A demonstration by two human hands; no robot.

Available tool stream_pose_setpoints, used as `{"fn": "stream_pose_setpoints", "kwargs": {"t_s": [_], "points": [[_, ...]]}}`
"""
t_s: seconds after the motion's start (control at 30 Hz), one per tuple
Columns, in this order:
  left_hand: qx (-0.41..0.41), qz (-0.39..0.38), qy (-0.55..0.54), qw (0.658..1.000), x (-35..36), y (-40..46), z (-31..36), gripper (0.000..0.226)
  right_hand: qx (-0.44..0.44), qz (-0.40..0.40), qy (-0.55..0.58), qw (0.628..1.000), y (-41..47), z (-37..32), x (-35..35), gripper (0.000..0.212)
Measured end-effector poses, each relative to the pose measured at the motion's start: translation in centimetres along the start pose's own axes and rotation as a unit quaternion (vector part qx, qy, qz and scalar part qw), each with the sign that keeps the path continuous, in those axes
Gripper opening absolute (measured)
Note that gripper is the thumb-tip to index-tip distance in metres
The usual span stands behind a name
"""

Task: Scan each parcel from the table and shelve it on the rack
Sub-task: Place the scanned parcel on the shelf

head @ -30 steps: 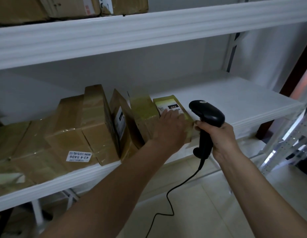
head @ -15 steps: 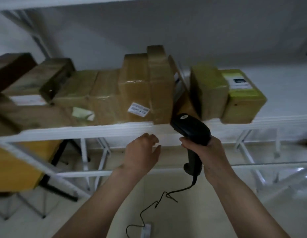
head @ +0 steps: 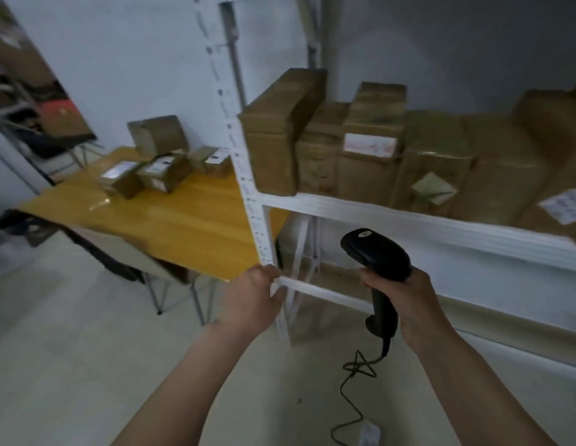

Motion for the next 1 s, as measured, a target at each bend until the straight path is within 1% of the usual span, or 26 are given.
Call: {"fn": "stream_pose_setpoints", "kwargs": {"t_s": [0.17,0.33,0.47,0.7,0.83,1.0], "points": [[-0.046,0.020,-0.001,0.999,-4.0,-1.6,-10.9,0.035,0.001,-0.022,-0.004,1.000,1.6,0.3,10.7,0.018],[-0.087,0.033,0.005,0.996,-6.3,-2.7,-18.6,0.034,0.012,-0.070,-0.010,0.997,3.1,0.2,19.6,0.019],[-0.108,0.037,-0.010,0.993,-7.3,-2.7,-22.4,0.035,0.014,-0.108,-0.025,0.994,4.5,-0.1,25.1,0.011],[-0.136,0.028,-0.006,0.990,-9.1,-0.5,-28.7,0.028,0.025,-0.145,-0.030,0.989,8.5,-0.4,32.6,0.013],[-0.139,0.034,-0.013,0.990,-10.2,3.0,-32.6,0.032,0.022,-0.154,-0.033,0.987,11.5,-1.0,36.7,0.016],[-0.118,0.034,-0.013,0.992,-12.6,9.9,-37.2,0.035,0.020,-0.148,-0.036,0.988,16.8,-2.8,42.5,0.013]]}}
Point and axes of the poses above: each hand's wrist, its own y-axis towards the middle knuckle, its own x-axis out of the palm, z = x × y, the point moved 2 cm from there along y, towards the middle knuckle, and after that the axes turned 10 degrees about -z, right-handed, at the moved point
